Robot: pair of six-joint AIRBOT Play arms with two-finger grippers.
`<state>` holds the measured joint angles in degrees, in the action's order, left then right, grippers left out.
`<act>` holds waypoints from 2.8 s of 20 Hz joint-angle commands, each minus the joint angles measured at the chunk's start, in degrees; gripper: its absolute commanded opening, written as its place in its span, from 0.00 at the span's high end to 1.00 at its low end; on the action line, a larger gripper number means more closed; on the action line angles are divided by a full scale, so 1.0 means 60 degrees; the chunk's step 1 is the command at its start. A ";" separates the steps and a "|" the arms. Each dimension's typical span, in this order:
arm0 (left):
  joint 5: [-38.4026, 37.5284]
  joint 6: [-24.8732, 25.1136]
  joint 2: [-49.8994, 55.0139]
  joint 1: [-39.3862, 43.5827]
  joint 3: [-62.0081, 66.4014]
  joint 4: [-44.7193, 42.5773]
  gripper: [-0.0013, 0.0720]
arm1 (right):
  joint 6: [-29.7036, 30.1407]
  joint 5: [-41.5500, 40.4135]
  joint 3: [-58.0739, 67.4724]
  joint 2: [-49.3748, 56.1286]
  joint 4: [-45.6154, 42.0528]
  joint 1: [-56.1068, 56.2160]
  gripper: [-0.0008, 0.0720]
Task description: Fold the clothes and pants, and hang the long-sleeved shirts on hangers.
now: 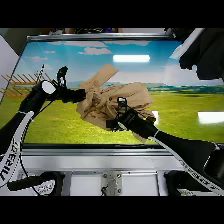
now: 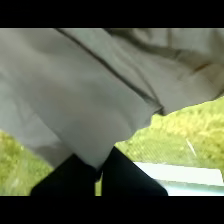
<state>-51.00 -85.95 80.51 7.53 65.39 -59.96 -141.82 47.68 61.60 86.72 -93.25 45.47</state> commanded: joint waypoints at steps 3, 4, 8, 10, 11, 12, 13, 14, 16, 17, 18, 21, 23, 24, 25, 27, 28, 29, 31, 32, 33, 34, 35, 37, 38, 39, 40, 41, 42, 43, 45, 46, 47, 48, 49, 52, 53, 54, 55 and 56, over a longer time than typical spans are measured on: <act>-0.0186 0.0011 -0.1220 -0.0004 0.0004 -0.0073 0.96 | 0.1942 0.0678 0.0568 -0.0725 -0.0321 -0.0962 0.97; -0.0259 0.0062 -0.1810 -0.0004 0.0033 -0.0073 0.96 | 0.3129 0.1359 0.1169 -0.1235 -0.0098 -0.1366 0.97; -0.1475 0.0197 -0.4572 0.0495 -0.0044 -0.0084 0.96 | 0.5322 0.5759 0.4645 -0.2885 0.0721 -0.2772 0.97; -0.1749 0.0062 -0.5548 0.1100 -0.0747 -0.0084 0.96 | 0.5319 0.7144 0.5493 -0.3428 0.0503 -0.2914 0.97; -0.1756 -0.0007 -0.5858 0.1410 -0.1242 -0.0087 0.96 | 0.5308 0.7614 0.5515 -0.3625 0.0557 -0.2907 0.97; -0.1727 -0.0011 -0.5989 0.1621 -0.1683 -0.0102 0.96 | 0.5286 0.8174 0.5515 -0.3679 0.0572 -0.2907 0.97; -0.1716 -0.0015 -0.5909 0.1719 -0.2073 -0.0109 0.96 | 0.5293 0.8564 0.5479 -0.3639 0.0412 -0.2911 0.97; -0.1643 -0.0011 -0.5679 0.1741 -0.2350 -0.0102 0.96 | 0.5370 0.8597 0.5337 -0.3570 0.0087 -0.2911 0.97; -0.1169 -0.0007 -0.4860 0.1741 -0.2670 -0.0084 0.96 | 0.5424 0.8204 0.5020 -0.3195 -0.0062 -0.3115 0.97; -0.0911 0.0011 -0.4328 0.1730 -0.2623 -0.0095 0.96 | 0.5428 0.7923 0.4892 -0.2918 -0.0076 -0.3217 0.97; -0.0714 0.0007 -0.3810 0.1661 -0.2452 -0.0066 0.96 | 0.5428 0.7573 0.4805 -0.2590 -0.0080 -0.3289 0.97; -0.1173 -0.0011 -0.2586 0.1045 -0.1133 -0.0036 0.08 | 0.5421 0.6889 0.4790 -0.1807 -0.0036 -0.3333 0.97; -0.2324 -0.0004 -0.2342 0.0659 -0.0390 -0.0051 0.15 | 0.5421 0.6845 0.4790 -0.1534 0.0066 -0.3330 0.97; -0.2663 0.0000 -0.2514 0.0659 -0.0477 -0.0080 0.15 | 0.5421 0.6841 0.4790 -0.1483 0.0080 -0.3319 0.97; -0.2703 0.0000 -0.2871 0.0790 -0.0878 -0.0102 0.15 | 0.5417 0.6841 0.4790 -0.1472 0.0087 -0.3315 0.97; -0.2295 -0.0025 -0.3614 0.1290 -0.1858 -0.0951 0.15 | 0.5384 0.6841 0.4790 -0.1475 0.0087 -0.3315 0.97; -0.2022 -0.0357 -0.3880 0.1563 -0.2277 -0.1672 0.15 | 0.5384 0.6841 0.4790 -0.1475 0.0087 -0.3315 0.97; -0.1694 -0.0871 -0.4120 0.1825 -0.2674 -0.2393 0.15 | 0.5388 0.6841 0.4790 -0.1475 0.0127 -0.3297 0.97; -0.0969 -0.1588 -0.4317 0.2018 -0.3158 -0.3104 0.15 | 0.5391 0.6838 0.4790 -0.1475 0.0415 -0.3297 0.97; -0.0641 -0.1632 -0.4240 0.2018 -0.3231 -0.2980 0.15 | 0.5388 0.6834 0.4790 -0.1472 0.0517 -0.3289 0.97; -0.0364 -0.1694 -0.4029 0.2018 -0.3238 -0.2739 0.15 | 0.5391 0.6838 0.4790 -0.1475 0.0514 -0.3275 0.97; -0.0066 -0.1690 -0.3705 0.2018 -0.3235 -0.2444 0.15 | 0.5391 0.6845 0.4790 -0.1475 0.0517 -0.3268 0.97; 0.0164 -0.1687 -0.3388 0.2018 -0.3217 -0.2248 0.15 | 0.5391 0.6845 0.4790 -0.1475 0.0517 -0.3253 0.97; 0.0229 -0.1690 -0.2630 0.2018 -0.2867 -0.2248 0.16 | 0.5391 0.6845 0.4790 -0.1475 0.0517 -0.3217 0.97; 0.0135 -0.1690 -0.2259 0.2007 -0.2586 -0.2255 0.16 | 0.5395 0.6845 0.4790 -0.1475 0.0514 -0.3217 0.97; -0.0084 -0.1690 -0.1869 0.1996 -0.2266 -0.2262 0.16 | 0.5431 0.6845 0.4790 -0.1475 0.0514 -0.3217 0.97; -0.0302 -0.1687 -0.1494 0.2000 -0.1967 -0.2269 0.16 | 0.5431 0.6849 0.4790 -0.1475 0.0514 -0.3217 0.97; -0.0503 -0.1687 -0.1180 0.2000 -0.1708 -0.2277 0.16 | 0.5435 0.6845 0.4790 -0.1475 0.0510 -0.3220 0.97; -0.0743 -0.1665 -0.0874 0.2000 -0.1421 -0.2342 0.48 | 0.5464 0.6845 0.4790 -0.1475 0.0506 -0.3231 0.97; -0.0936 -0.1439 -0.0659 0.1985 -0.1166 -0.2339 0.95 | 0.5694 0.6849 0.4794 -0.1475 0.0503 -0.3246 0.97; -0.1439 -0.1053 -0.0601 0.1789 -0.0357 -0.2328 0.96 | 0.6167 0.7093 0.5013 -0.1530 0.0510 -0.3417 0.97; -0.1767 -0.0962 -0.0845 0.1585 0.0346 -0.2302 0.96 | 0.6408 0.7493 0.5435 -0.1548 0.0514 -0.3581 0.97; -0.2073 -0.0962 -0.1202 0.1395 0.1144 -0.2237 0.96 | 0.6681 0.8036 0.6138 -0.1555 0.0506 -0.3799 0.97; -0.2404 -0.0962 -0.1661 0.1249 0.2142 -0.2025 0.96 | 0.6805 0.8550 0.6969 -0.1566 0.0510 -0.4014 0.97; -0.2652 -0.0958 -0.2127 0.1209 0.3053 -0.1807 0.96 | 0.6863 0.9016 0.7978 -0.1596 0.0510 -0.4178 0.97; -0.2922 -0.0954 -0.3606 0.1650 0.5319 -0.1668 0.96 | 0.6841 0.9588 1.0408 -0.1971 0.0517 -0.4288 0.97; -0.2871 -0.0954 -0.4033 0.1974 0.5788 -0.1661 0.96 | 0.6688 0.9464 1.0542 -0.2331 0.0528 -0.4280 0.97; -0.2801 -0.0958 -0.4444 0.2368 0.6160 -0.1672 0.96 | 0.6513 0.9369 1.0495 -0.2739 0.0514 -0.4284 0.97; -0.2758 -0.0958 -0.4743 0.2758 0.6433 -0.1694 0.96 | 0.6382 0.9329 1.0440 -0.3158 0.0514 -0.4284 0.97; -0.2754 -0.0958 -0.5002 0.3238 0.6688 -0.1880 0.96 | 0.6298 0.9216 1.0404 -0.3537 0.0510 -0.4284 0.97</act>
<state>-67.16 -91.85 56.07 21.65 98.63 -70.46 -102.30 102.85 121.19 70.63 -90.21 20.05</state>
